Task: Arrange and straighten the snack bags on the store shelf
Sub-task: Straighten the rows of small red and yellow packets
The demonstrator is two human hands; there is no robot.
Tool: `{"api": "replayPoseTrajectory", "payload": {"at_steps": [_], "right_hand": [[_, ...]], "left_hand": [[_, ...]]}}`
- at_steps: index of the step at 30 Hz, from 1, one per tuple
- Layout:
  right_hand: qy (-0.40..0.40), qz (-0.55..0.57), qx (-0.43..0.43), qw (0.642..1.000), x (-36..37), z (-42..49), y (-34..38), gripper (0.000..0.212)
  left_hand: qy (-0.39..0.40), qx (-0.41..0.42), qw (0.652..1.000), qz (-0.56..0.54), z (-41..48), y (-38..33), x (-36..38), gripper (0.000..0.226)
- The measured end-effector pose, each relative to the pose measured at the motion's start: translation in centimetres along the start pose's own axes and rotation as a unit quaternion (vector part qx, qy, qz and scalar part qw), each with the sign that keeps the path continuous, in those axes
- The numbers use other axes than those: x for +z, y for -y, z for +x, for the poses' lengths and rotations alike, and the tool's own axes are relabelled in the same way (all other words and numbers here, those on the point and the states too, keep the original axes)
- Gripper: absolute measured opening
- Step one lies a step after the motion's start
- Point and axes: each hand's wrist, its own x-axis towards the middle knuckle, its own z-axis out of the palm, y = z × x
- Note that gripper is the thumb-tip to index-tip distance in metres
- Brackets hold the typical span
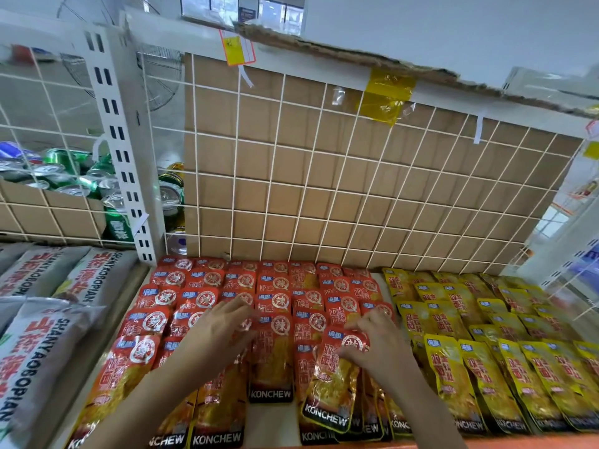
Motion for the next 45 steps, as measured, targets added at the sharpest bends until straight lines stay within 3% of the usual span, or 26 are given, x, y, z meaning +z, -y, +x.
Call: {"api": "replayPoseTrajectory", "payload": {"at_steps": [2,6,11,16,20,26,31,39,45], "right_hand": [[0.005,0.009,0.003,1.0,0.2,0.0,0.0,0.04],[-0.035,0.031,-0.007,0.999,0.5,0.2,0.6,0.018],[-0.057,0.132,-0.017,0.989,-0.4,-0.1,1.4,0.026],[-0.061,0.213,-0.022,0.975,-0.8,0.5,2.7,0.025],[-0.016,0.212,-0.057,0.976,0.7,0.9,5.7,0.026],[0.036,0.186,-0.073,0.979,3.9,1.7,8.1,0.014],[0.024,0.126,-0.072,0.989,5.0,1.6,8.6,0.008],[-0.02,0.065,-0.083,0.994,5.6,1.0,9.0,0.017],[-0.044,0.034,-0.087,0.995,5.6,0.4,9.0,0.036]], "left_hand": [[0.019,-0.019,0.999,0.022,-1.1,0.3,0.0,0.036],[0.06,-0.061,0.994,0.068,-2.6,0.4,0.1,0.079],[0.059,-0.063,0.994,0.061,-3.6,0.2,0.6,0.105],[0.046,-0.049,0.993,0.092,-4.3,0.3,0.9,0.079],[0.051,-0.049,0.988,0.136,-5.0,0.4,1.2,0.045],[0.054,-0.053,0.986,0.149,-5.9,0.0,1.8,0.06],[0.048,-0.054,0.982,0.175,-6.7,0.1,2.5,0.059],[0.046,-0.057,0.978,0.197,-6.7,0.1,3.4,0.059],[0.042,-0.061,0.977,0.199,-6.7,0.1,3.5,0.063]]}}
